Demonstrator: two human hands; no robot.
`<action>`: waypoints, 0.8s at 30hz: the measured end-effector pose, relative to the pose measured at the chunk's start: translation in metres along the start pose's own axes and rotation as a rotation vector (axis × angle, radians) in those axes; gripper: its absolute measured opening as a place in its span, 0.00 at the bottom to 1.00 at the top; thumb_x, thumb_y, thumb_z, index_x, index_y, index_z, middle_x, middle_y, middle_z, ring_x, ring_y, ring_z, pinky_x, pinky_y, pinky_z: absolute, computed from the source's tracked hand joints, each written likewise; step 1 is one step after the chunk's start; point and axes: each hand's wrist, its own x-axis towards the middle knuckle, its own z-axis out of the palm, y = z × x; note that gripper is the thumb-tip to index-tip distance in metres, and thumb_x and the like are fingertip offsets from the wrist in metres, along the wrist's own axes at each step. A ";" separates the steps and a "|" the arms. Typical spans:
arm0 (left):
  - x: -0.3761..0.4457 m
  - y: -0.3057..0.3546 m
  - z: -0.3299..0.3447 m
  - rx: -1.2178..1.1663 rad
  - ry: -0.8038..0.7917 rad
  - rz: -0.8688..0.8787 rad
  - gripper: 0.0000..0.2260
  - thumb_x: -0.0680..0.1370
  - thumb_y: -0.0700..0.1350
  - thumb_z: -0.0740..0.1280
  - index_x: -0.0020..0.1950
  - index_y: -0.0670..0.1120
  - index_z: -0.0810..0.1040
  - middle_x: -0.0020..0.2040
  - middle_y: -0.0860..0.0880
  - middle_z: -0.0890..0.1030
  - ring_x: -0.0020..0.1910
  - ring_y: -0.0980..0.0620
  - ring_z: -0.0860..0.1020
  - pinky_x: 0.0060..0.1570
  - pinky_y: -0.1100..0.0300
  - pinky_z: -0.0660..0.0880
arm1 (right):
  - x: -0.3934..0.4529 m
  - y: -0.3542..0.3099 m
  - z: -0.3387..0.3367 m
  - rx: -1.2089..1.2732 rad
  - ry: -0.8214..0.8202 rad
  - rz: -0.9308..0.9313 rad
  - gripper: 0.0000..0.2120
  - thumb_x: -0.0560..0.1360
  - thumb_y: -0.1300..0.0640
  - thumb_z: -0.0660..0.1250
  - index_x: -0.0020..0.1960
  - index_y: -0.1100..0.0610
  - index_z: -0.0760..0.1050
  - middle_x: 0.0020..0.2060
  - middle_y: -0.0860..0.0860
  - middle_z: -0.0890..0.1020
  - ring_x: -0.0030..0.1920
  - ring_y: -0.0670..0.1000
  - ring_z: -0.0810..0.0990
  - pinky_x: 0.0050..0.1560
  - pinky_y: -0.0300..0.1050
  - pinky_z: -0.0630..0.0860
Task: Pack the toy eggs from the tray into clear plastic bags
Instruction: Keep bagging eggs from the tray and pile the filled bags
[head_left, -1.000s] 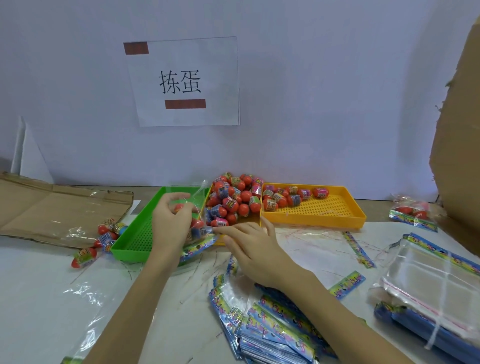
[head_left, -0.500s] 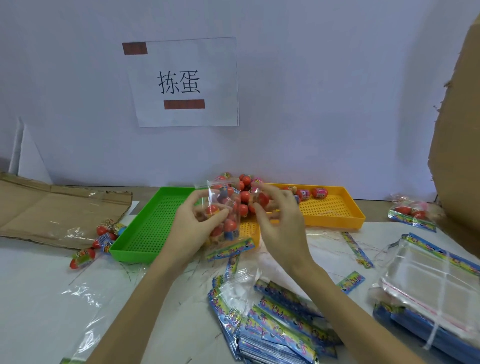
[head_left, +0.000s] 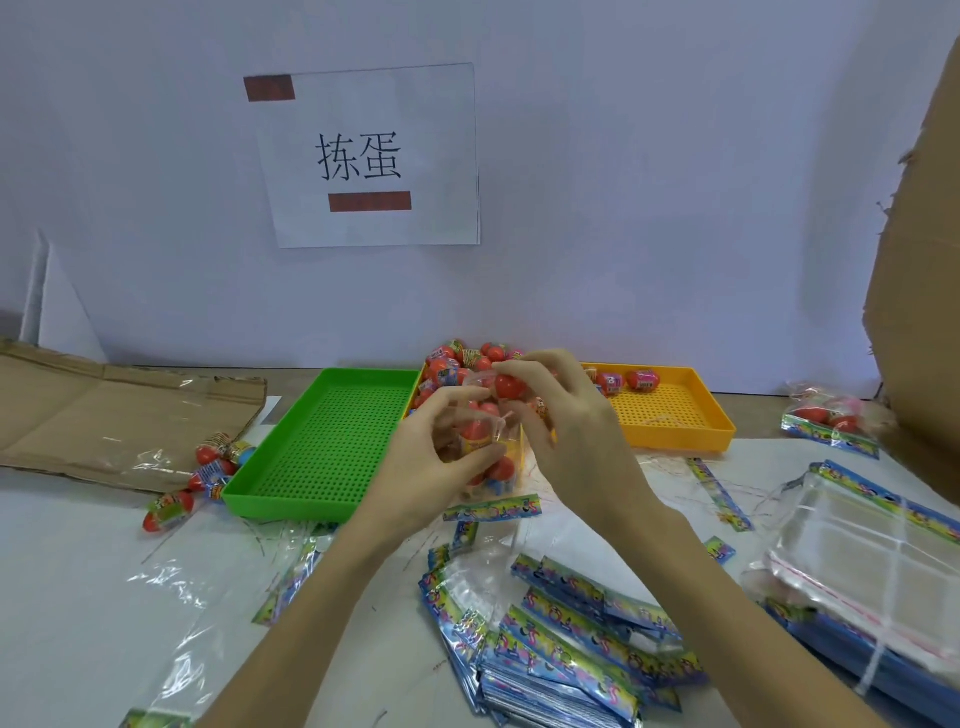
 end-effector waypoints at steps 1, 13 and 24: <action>0.000 0.000 0.000 0.007 -0.004 0.001 0.23 0.75 0.37 0.79 0.66 0.52 0.79 0.54 0.54 0.88 0.57 0.57 0.84 0.57 0.63 0.79 | 0.001 0.001 -0.001 -0.004 -0.014 0.016 0.16 0.80 0.65 0.69 0.67 0.56 0.78 0.61 0.53 0.78 0.53 0.49 0.80 0.53 0.31 0.75; -0.002 0.002 0.002 0.024 0.043 0.027 0.22 0.75 0.40 0.80 0.65 0.54 0.80 0.53 0.54 0.86 0.48 0.60 0.83 0.52 0.63 0.79 | 0.003 0.007 -0.008 0.056 -0.225 0.055 0.15 0.82 0.55 0.67 0.69 0.51 0.76 0.56 0.44 0.79 0.49 0.43 0.78 0.49 0.36 0.77; -0.001 0.004 0.001 -0.111 0.055 0.000 0.22 0.71 0.49 0.81 0.64 0.54 0.82 0.53 0.53 0.86 0.50 0.56 0.84 0.49 0.66 0.78 | 0.002 0.005 -0.007 0.069 -0.236 0.072 0.10 0.84 0.57 0.64 0.61 0.56 0.81 0.53 0.47 0.81 0.50 0.42 0.76 0.48 0.27 0.71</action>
